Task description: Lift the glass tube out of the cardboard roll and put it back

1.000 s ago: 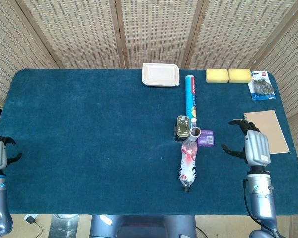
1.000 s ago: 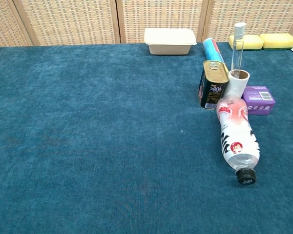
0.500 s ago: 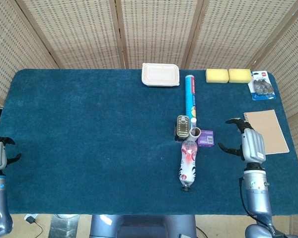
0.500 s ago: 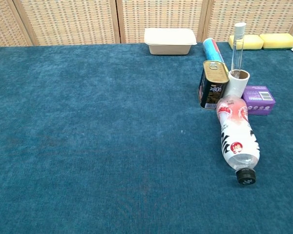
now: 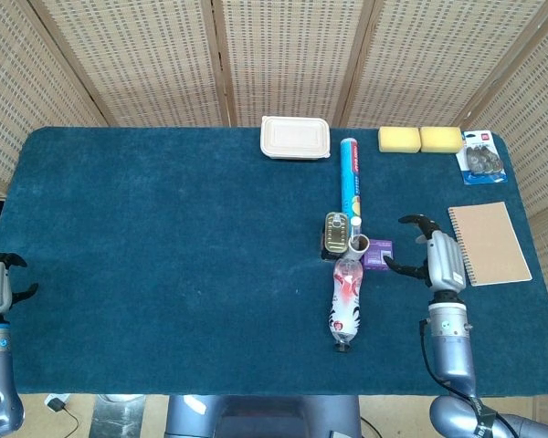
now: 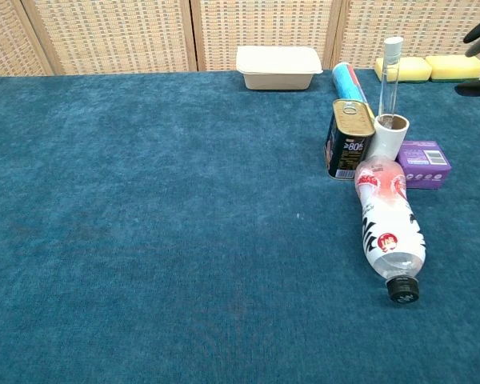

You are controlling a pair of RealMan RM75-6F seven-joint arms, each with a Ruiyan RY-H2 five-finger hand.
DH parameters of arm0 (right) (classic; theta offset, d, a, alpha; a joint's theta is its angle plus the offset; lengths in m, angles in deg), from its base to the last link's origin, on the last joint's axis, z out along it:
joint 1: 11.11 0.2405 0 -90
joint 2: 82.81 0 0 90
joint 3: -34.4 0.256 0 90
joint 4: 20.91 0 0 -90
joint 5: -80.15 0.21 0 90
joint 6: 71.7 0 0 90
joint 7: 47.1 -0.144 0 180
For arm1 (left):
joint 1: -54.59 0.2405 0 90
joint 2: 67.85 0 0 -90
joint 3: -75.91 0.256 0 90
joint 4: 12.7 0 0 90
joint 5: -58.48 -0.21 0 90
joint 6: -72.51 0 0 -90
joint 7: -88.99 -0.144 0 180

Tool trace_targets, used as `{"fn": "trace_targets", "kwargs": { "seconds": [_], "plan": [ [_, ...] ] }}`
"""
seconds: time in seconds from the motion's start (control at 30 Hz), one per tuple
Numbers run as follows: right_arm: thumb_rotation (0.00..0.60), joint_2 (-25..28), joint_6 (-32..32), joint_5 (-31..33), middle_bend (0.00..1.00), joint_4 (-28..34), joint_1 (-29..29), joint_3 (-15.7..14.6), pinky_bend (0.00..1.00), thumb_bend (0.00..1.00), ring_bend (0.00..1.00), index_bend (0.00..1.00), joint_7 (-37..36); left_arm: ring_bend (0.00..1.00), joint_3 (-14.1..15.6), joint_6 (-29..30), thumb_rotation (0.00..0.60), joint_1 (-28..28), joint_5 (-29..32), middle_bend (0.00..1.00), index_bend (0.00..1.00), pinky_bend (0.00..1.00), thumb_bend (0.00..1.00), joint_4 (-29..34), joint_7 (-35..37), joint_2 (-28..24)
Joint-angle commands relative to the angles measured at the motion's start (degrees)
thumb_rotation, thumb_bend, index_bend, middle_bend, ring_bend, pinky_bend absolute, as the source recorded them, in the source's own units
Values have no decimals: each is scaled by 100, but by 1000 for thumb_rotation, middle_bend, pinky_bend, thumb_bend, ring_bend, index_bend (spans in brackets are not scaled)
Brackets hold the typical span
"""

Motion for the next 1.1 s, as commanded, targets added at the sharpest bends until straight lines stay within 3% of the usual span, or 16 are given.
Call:
{"fn": "trace_targets", "kwargs": {
  "seconds": [0.03,1.1],
  "plan": [
    [600,-179,16,-2,322,-153,91,8,378,202,289,304,32,244,-4,3,600,5,7,432,475,331,155,6,-7,0],
    [600,-919,563,-141,380,-1067,645,41,413,203,354,345,153,244,-91,146,600,199,180,433,475,331,154,174,-153,-6]
  ]
}}
